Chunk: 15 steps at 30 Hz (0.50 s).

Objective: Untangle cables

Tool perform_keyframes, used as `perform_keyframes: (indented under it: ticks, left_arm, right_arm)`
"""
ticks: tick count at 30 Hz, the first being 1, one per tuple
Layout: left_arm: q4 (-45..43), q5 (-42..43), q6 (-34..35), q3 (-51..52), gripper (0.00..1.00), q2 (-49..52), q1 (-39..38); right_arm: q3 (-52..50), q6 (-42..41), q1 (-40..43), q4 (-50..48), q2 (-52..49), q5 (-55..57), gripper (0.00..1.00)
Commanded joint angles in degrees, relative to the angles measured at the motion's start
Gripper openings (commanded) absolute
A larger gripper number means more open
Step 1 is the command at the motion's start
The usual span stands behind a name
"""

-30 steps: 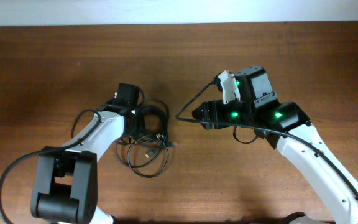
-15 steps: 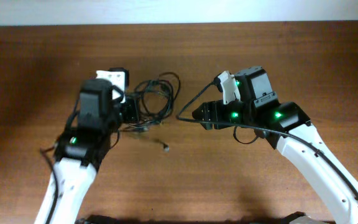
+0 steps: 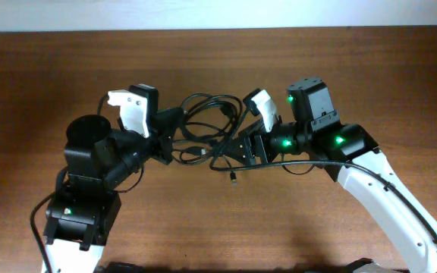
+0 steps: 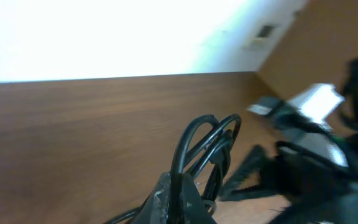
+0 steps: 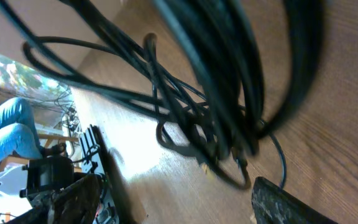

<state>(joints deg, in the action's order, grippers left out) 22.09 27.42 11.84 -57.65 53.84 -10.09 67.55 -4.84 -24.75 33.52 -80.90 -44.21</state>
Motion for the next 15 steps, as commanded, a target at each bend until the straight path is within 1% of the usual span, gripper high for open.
perform_keyframes:
  ticks: [1,2,3,4,6,7,11,13,14,15]
  left_arm:
    - [-2.0,9.3,0.9,-0.9,0.0,-0.9,0.1]
    - [-1.9,9.2,0.9,-0.9,0.0,-0.8,0.1]
    - [-1.9,9.2,0.9,-0.9,0.0,-0.8,0.1]
    - [-1.9,8.8,0.9,-0.9,0.0,-0.8,0.1]
    - [-1.7,3.8,0.9,-0.9,0.0,-0.9,0.2]
    - [-1.2,-0.5,0.9,-0.9,0.0,-0.8,0.2]
    - [6.3,-25.8,0.9,-0.9,0.0,-0.8,0.2]
    - [7.7,-32.7,0.9,-0.9,0.0,-0.8,0.2]
    - [8.3,-35.4,0.9,-0.9,0.3,-0.8,0.2]
    - [8.5,-35.2,0.9,-0.9,0.57,-0.8,0.1]
  right_arm:
    - [0.1,1.7,0.0,-0.7,-0.2,-1.7,0.35]
    - [0.1,1.7,0.0,-0.8,-0.2,-1.7,0.13]
    - [0.1,1.6,0.0,-0.8,-0.2,-1.6,0.04]
    - [0.1,1.6,0.0,-0.7,-0.2,-1.7,0.04]
    - [0.1,1.6,0.1,0.1,-0.2,-1.6,0.04]
    - [0.1,1.6,0.1,0.6,-0.2,-1.4,0.04]
    - [0.1,1.7,0.1,1.5,-0.2,-1.5,0.04]
    - [0.1,1.7,0.1,1.6,-0.2,-1.5,0.04]
    - [0.1,1.7,0.1,1.6,-0.2,-1.6,0.04]
    - [0.1,1.7,0.1,1.6,-0.2,-1.7,0.04]
